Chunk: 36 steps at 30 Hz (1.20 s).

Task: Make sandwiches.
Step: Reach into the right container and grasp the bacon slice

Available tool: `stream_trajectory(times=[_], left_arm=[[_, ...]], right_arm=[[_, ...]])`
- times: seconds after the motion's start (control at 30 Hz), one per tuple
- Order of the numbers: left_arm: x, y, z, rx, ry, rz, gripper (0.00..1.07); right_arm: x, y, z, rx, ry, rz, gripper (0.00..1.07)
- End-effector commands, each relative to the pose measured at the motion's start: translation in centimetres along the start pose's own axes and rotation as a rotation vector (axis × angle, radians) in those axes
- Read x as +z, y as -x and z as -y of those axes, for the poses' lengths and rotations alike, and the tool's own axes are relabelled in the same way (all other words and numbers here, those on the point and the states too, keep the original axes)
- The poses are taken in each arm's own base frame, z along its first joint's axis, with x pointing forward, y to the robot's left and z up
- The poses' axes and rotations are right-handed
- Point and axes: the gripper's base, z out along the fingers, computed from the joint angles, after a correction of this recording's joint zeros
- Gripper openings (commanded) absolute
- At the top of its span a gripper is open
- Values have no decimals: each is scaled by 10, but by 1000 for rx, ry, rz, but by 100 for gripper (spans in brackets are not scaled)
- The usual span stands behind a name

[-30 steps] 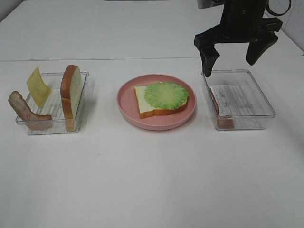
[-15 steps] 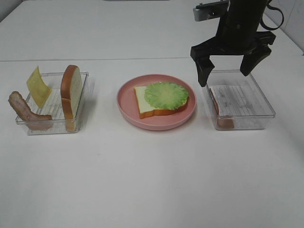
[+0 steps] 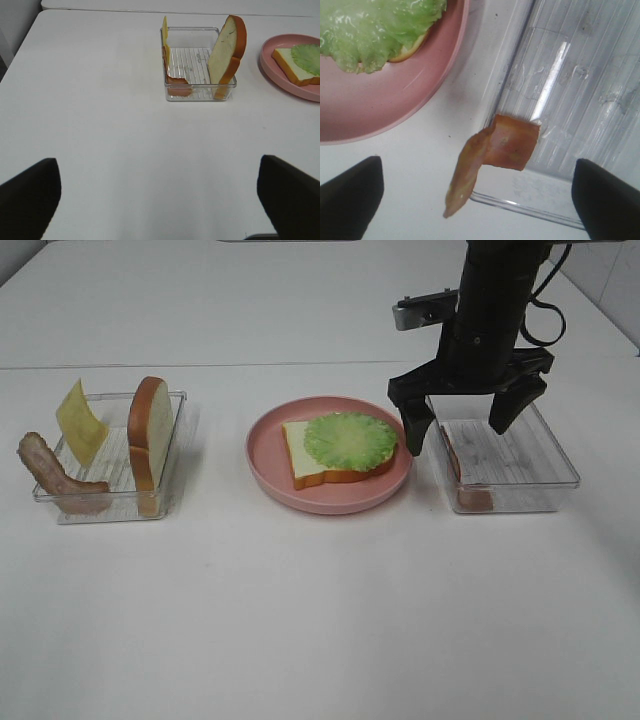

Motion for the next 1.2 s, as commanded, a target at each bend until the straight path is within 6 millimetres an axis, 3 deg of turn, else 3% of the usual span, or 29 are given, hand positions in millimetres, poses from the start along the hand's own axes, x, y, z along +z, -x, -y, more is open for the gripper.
stream_trajectory(times=[0.03, 0.3, 0.87, 1.03, 1.1, 1.13, 1.17, 1.2], left_arm=[[-1, -1, 0, -3, -4, 19, 100], [-1, -1, 0, -3, -4, 19, 100], [-1, -1, 0, -3, -4, 19, 100], [-1, -1, 0, -3, -4, 19, 100], [-1, -1, 0, -3, -4, 19, 100], [-1, -1, 0, -3, -4, 19, 100], [-1, -1, 0, -3, -4, 19, 100], [-1, -1, 0, -3, -4, 19, 100]], right_arm=[[9, 2, 0, -3, 0, -12, 99], [28, 3, -1, -8, -9, -61, 99], [28, 5, -2, 13, -6, -38, 98], [28, 5, -2, 17, -6, -38, 84], [28, 5, -2, 17, -6, -38, 62], [28, 5, -2, 17, -6, -38, 62], [28, 5, -2, 16, -7, -38, 42], [28, 5, -1, 16, -8, -38, 35]])
